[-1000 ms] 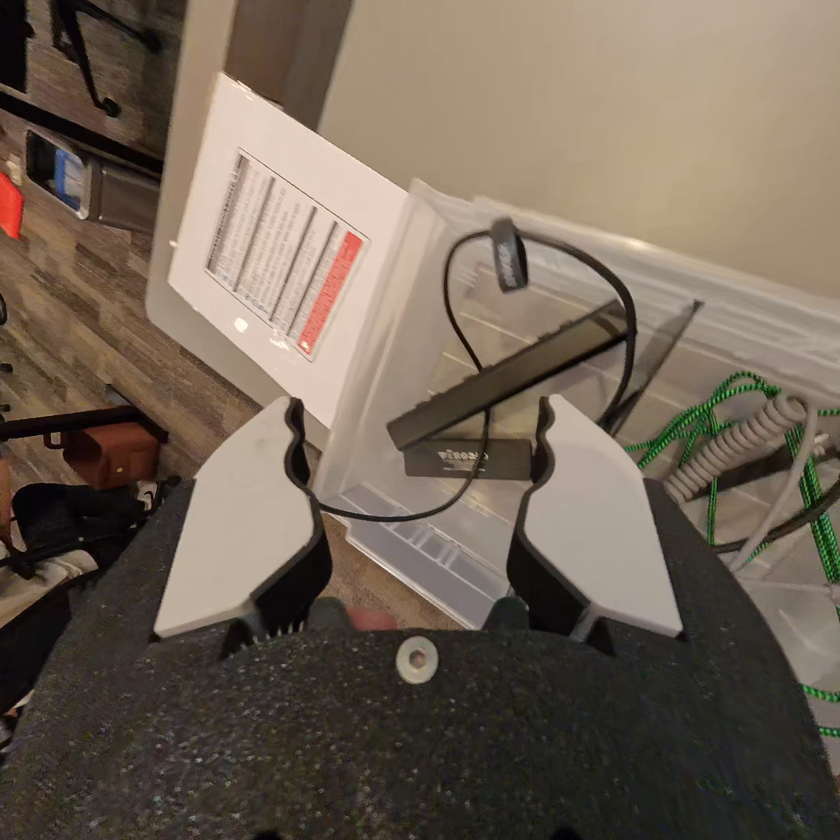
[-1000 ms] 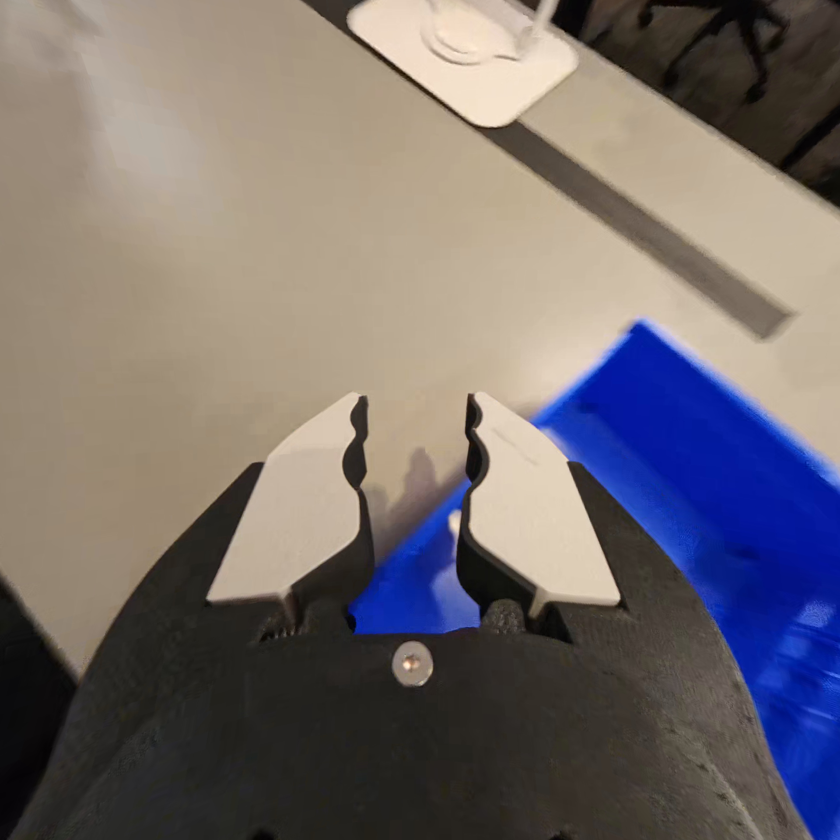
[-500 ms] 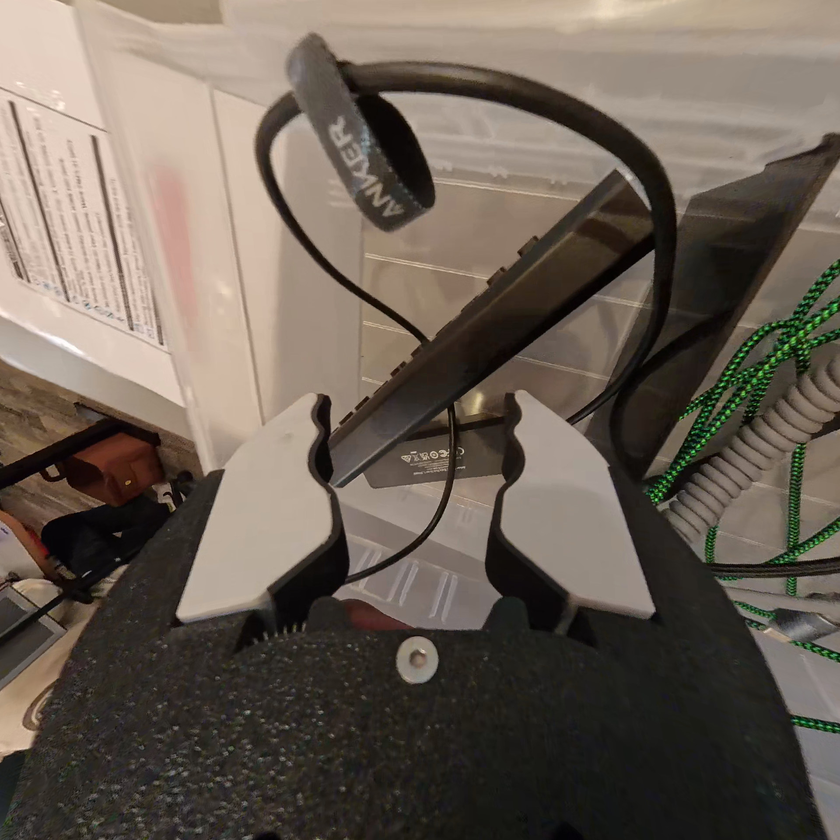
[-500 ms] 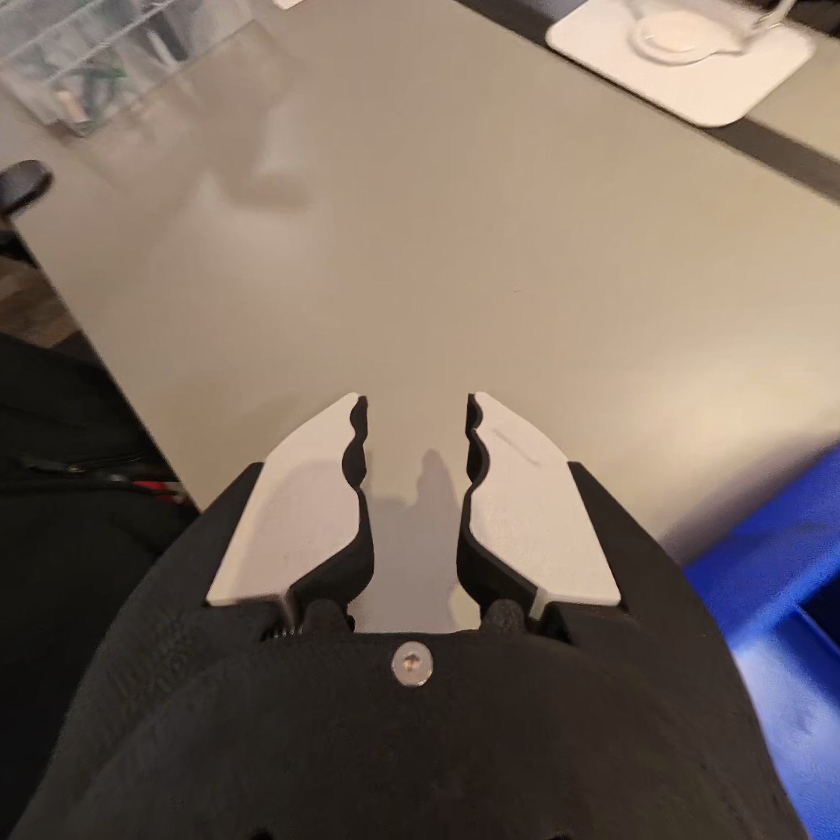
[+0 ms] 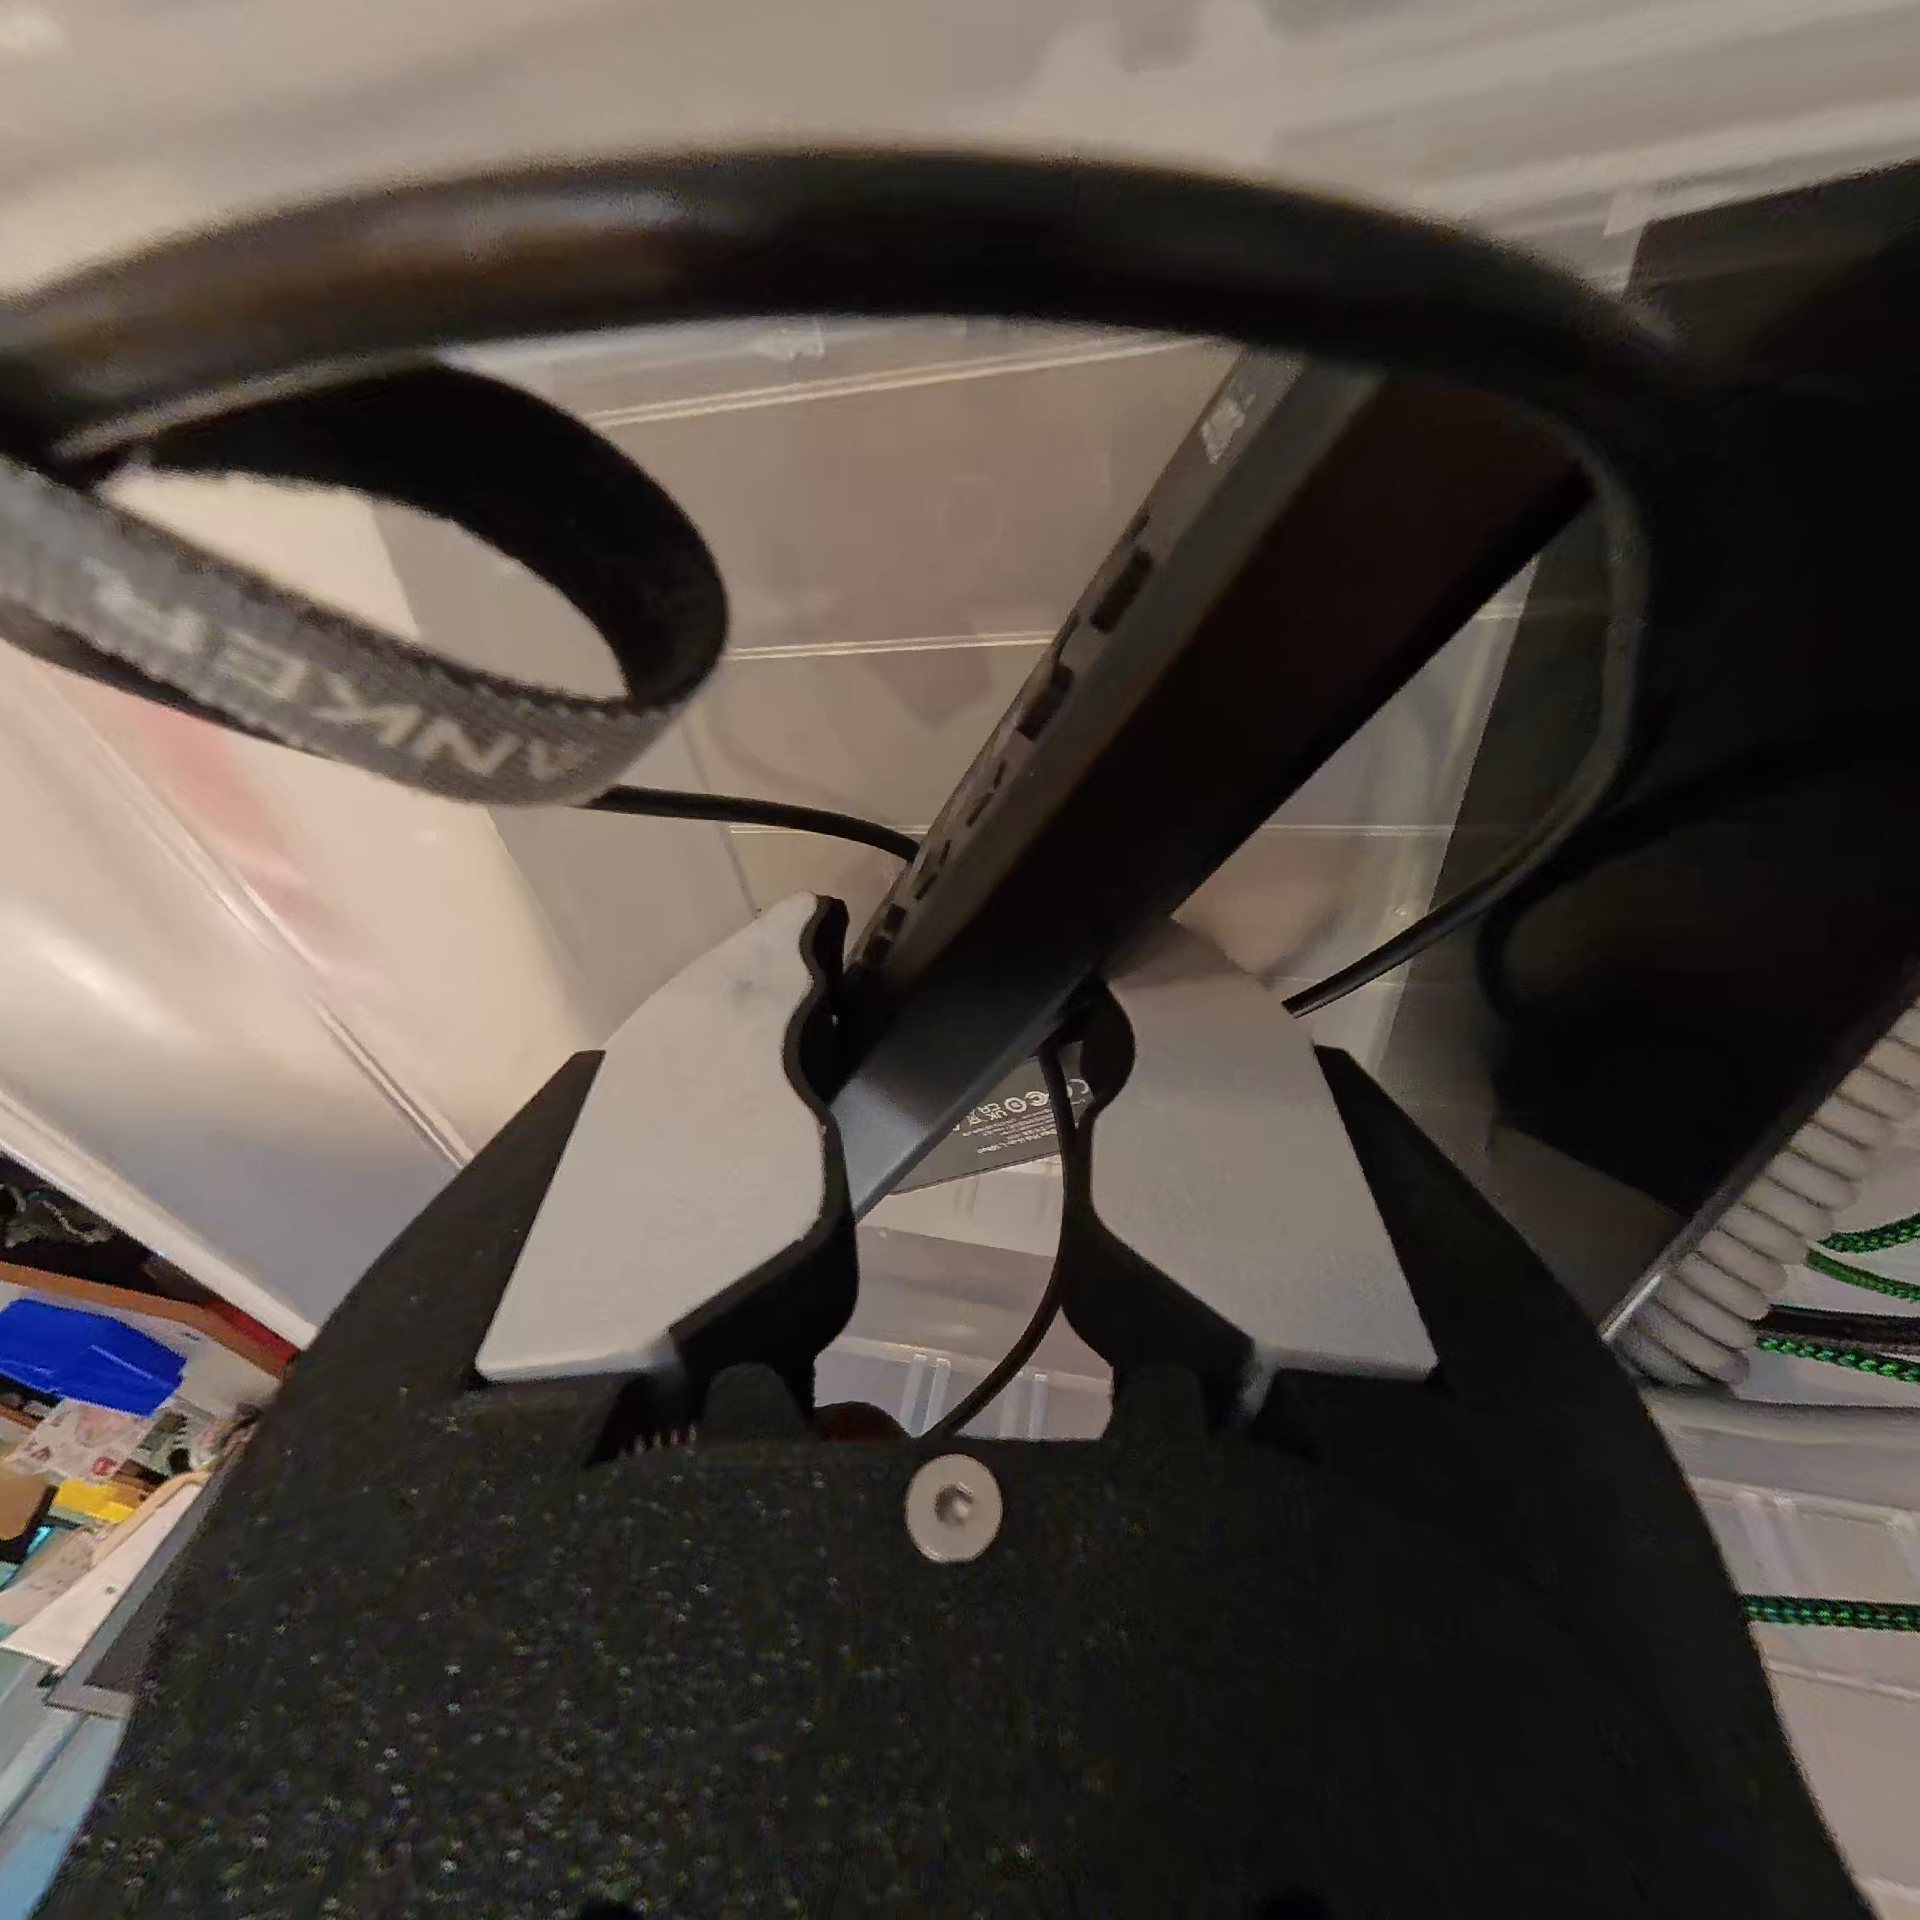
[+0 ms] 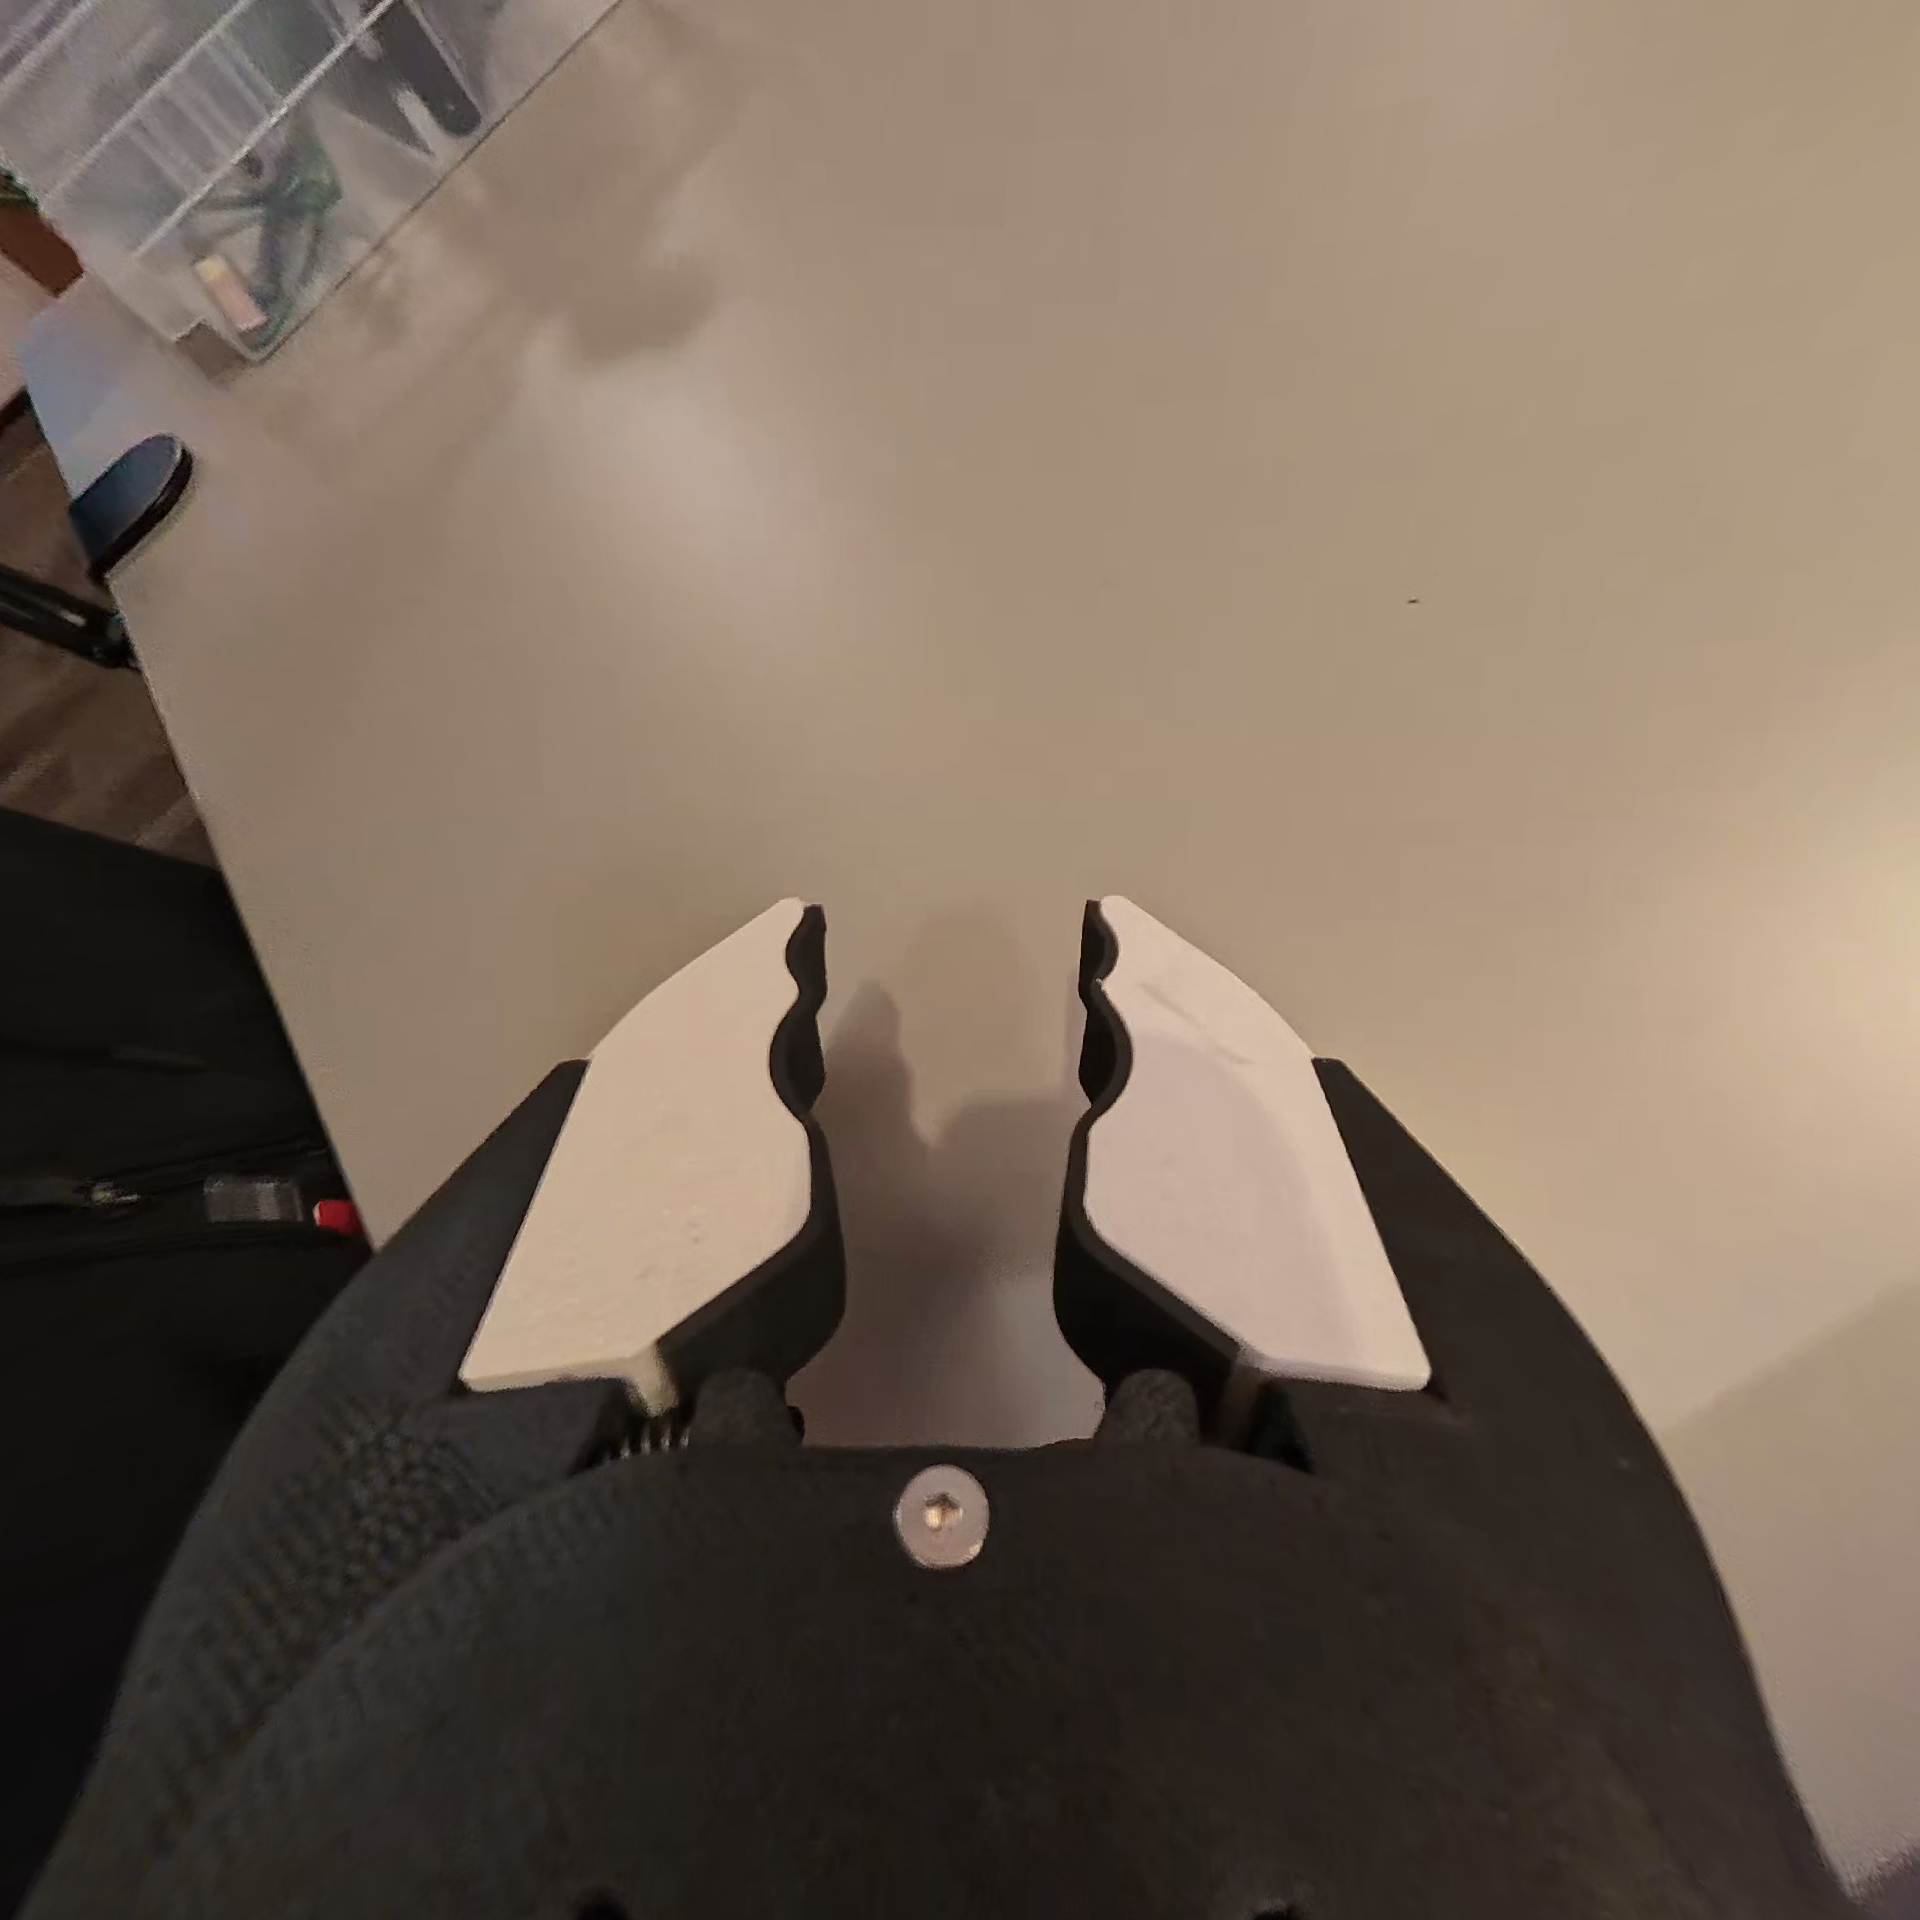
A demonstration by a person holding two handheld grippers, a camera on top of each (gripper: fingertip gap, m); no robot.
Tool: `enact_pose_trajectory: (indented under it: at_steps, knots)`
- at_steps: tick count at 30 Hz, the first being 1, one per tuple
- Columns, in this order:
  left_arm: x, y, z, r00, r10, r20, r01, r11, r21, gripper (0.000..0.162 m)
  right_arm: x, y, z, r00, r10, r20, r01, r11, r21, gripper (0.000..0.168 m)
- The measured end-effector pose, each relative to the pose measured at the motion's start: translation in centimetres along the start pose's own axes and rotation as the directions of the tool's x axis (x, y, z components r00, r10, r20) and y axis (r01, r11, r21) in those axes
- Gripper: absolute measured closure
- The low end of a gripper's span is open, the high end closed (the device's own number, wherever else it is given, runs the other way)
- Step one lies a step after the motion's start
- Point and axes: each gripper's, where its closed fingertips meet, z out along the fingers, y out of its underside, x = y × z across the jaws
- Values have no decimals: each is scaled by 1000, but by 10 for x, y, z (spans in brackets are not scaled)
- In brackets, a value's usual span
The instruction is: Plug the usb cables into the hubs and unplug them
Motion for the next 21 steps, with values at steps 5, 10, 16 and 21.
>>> enact_pose_trajectory:
  at_steps: [5,10,16,21]
  knots:
    - [-3,10,-10,999,25,40,-24,999,-43,126,26,1,3,996,49,-68,-47,998,30,121]
    - [-18,21,-56,991,-3,131,12,998,-67,131,31,3,7,997,55,-58,-52,998,42,122]
    - [-43,12,-154,938,17,347,15,996,-89,133,33,2,11,999,42,-28,-41,998,53,122]
    - [-72,-44,-242,840,86,536,-53,996,-75,133,34,-8,14,1000,26,10,-26,997,77,122]
